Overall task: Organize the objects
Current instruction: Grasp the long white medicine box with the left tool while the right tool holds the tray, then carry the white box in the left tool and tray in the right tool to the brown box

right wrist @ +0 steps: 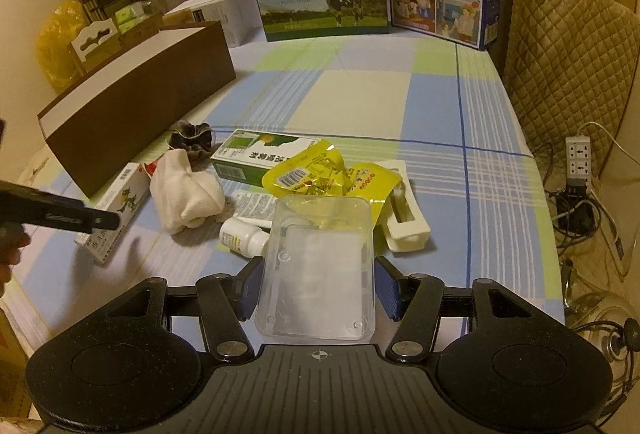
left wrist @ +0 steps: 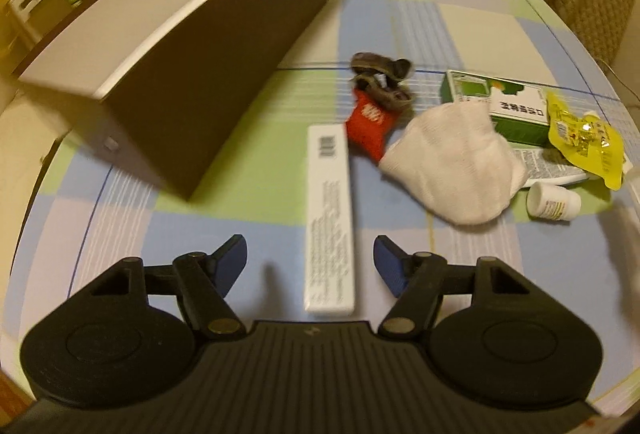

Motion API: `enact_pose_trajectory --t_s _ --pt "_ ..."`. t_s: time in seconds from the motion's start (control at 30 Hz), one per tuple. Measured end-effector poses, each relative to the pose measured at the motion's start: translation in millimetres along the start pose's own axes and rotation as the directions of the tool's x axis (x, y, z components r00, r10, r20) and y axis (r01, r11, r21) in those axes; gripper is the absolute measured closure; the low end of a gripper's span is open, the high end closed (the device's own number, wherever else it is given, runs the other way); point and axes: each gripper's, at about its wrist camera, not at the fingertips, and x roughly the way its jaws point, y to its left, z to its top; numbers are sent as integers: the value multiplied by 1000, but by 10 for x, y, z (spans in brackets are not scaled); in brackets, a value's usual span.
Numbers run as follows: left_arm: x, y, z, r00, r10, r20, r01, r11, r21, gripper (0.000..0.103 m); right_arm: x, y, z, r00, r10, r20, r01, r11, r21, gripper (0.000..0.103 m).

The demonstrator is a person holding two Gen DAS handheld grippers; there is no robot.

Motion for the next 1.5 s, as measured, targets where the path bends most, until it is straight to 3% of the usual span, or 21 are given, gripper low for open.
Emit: enact_pose_trajectory --t_s 0.17,0.23,0.3,0.4,0.7,0.97,1.23,1.5 --pt "185 -77 125 1000 -16 -18 17 999 49 45 -50 39 -49 1000 -14 -1 14 1000 24 48" --pt "244 -77 152 999 -12 -34 14 998 68 63 -88 57 -71 1000 -24 2 24 999 43 48" --pt "283 -60 167 998 -27 -49 31 997 78 66 -121 71 -90 999 -39 7 38 997 66 48" --pt "293 -50 163 997 -50 -57 56 992 109 81 -144 124 -106 998 -65 9 64 993 97 48" --pt "7 220 208 988 -153 -23 155 976 151 81 -71 618 86 996 -89 28 84 988 130 48" --pt "-558 785 446 965 -241 106 222 961 167 81 131 1469 577 997 1 78 -8 997 80 48" --pt "-771 1509 846 949 -223 222 195 970 142 81 517 2460 1162 984 134 114 -135 991 1 48" --pt "-590 2110 1237 952 -173 251 144 981 129 81 1072 3156 1651 979 157 132 -151 987 -55 48"
